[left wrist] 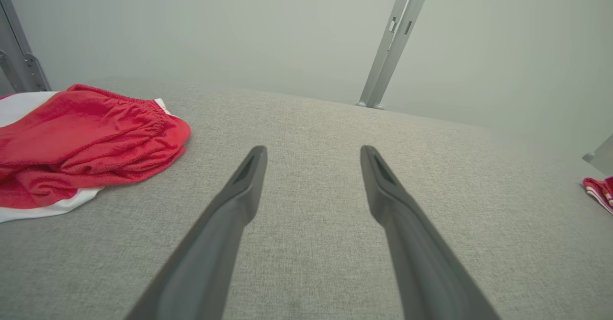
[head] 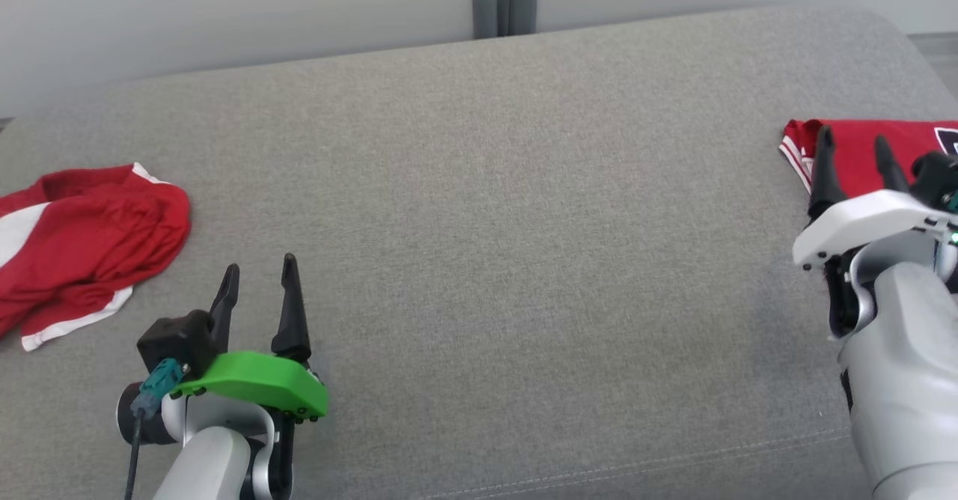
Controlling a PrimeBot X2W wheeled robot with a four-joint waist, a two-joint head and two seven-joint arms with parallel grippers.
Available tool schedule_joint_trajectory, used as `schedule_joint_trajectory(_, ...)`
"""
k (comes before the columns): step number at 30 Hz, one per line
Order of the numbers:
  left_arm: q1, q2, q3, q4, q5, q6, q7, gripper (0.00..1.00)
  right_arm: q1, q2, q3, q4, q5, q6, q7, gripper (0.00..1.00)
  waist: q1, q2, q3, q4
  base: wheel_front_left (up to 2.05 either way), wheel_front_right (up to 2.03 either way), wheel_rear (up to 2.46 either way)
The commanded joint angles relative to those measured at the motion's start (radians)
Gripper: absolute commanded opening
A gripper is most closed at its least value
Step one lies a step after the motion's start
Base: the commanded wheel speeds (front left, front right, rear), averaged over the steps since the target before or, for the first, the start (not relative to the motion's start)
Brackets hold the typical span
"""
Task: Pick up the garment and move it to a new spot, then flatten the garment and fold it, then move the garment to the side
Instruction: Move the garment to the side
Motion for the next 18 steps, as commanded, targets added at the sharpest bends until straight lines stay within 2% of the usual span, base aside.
schedule_joint_trajectory(1,0.026,0.008,0.015,0.017,-0.013,0.009,-0.008,1.0,0.064,0.013,0.04,-0.032,0.05,-0.001,-0.003,1.0,0.0001,0.0,-0.108,0.078,0.0,0.0,0.0)
schedule_joint_trajectory(5,0.038,0.026,0.039,0.032,-0.018,0.008,-0.018,1.0,0.157,0.038,0.123,-0.108,0.15,-0.001,0.012,1.0,0.0001,0.0,-0.144,0.105,0.0,0.0,0.0)
schedule_joint_trajectory(8,0.05,0.047,0.035,0.03,0.017,0.008,-0.029,1.0,0.232,0.047,0.181,-0.165,0.194,-0.001,0.033,1.0,0.0001,0.0,-0.162,0.12,0.0,0.0,0.0)
schedule_joint_trajectory(16,0.102,0.081,0.054,0.011,0.067,-0.027,-0.044,1.0,0.367,0.067,0.258,-0.289,0.249,-0.001,0.055,1.0,0.0001,0.0,-0.189,0.149,0.0,0.0,0.0)
schedule_joint_trajectory(18,0.12,0.085,0.067,-0.009,0.078,-0.049,-0.044,1.0,0.402,0.073,0.272,-0.325,0.26,-0.001,0.062,1.0,0.0001,0.0,-0.196,0.155,0.0,0.0,0.0)
